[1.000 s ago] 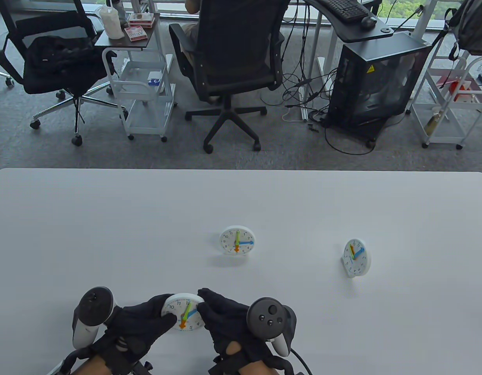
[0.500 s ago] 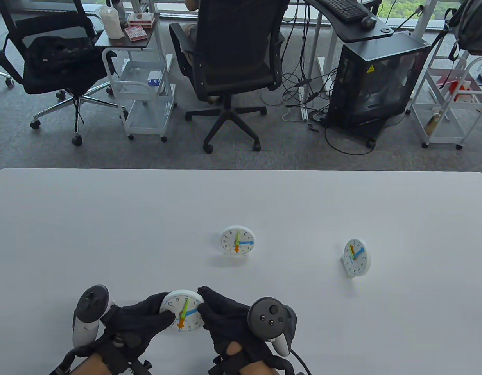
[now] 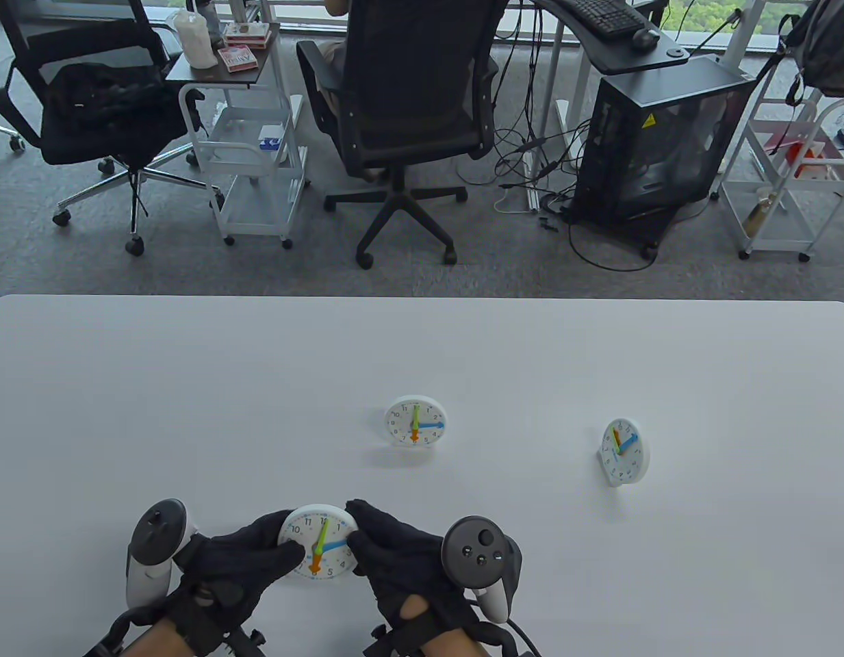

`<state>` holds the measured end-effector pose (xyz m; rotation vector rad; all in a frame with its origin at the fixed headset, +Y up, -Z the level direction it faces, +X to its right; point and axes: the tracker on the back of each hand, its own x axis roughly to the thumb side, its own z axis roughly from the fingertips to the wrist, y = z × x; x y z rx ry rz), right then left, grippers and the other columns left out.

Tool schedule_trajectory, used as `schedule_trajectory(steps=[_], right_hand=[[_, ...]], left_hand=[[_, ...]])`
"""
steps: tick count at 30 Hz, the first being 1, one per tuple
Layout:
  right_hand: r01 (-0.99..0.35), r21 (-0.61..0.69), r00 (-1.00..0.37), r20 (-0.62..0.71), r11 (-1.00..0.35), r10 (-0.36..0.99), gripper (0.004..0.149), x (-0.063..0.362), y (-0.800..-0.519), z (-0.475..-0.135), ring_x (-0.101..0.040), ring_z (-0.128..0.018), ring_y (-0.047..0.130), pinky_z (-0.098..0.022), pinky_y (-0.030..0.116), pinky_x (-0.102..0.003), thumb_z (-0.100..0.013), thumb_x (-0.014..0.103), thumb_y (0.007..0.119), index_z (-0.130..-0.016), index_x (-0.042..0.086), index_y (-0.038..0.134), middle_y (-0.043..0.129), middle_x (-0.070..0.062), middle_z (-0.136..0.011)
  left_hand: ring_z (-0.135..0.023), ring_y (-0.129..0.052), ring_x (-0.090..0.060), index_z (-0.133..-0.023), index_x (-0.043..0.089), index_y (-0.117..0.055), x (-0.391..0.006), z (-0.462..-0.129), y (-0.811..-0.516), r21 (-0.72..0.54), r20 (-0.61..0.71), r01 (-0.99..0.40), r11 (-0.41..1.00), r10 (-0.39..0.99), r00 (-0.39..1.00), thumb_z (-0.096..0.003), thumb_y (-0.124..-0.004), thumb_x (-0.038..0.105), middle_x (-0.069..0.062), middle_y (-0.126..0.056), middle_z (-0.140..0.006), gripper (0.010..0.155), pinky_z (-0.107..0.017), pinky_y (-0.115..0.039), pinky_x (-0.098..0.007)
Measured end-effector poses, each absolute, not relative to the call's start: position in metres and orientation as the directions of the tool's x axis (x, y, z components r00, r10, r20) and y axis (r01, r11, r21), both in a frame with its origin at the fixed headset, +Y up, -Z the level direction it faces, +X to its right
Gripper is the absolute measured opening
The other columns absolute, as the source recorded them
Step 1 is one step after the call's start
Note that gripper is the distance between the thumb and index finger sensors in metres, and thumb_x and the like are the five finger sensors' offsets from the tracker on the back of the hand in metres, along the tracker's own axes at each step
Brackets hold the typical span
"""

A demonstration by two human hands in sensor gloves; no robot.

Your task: Turn clock hands to synchronize teaching clocks

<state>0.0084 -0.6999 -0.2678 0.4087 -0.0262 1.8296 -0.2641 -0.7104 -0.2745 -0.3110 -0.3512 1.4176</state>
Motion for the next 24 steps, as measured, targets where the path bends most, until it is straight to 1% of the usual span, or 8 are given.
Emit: schedule_trajectory(steps=[24], right_hand=[[-0.937,0.215,-0.213,0.270,-0.275,0.939,0.053,0.0079,-0.6987,-0.2676,-0.034,-0.051,0.103,-0.050,0.072,-0.065,-0.049,0.029,0.081,-0.093,0.000,0.078,0.093,-0.014,-0.076]], left_hand=[[-0.073,-0.097,-0.041,-0.096,0.016,-0.075,-0.2665,-0.2741,-0.7111,-0.402,0.036,-0.909,0.111,0.994,0.105,-0.0501,-0.087,0.038,-0.008,-0.102,-0.080,0.052,-0.059,-0.064,-0.069]])
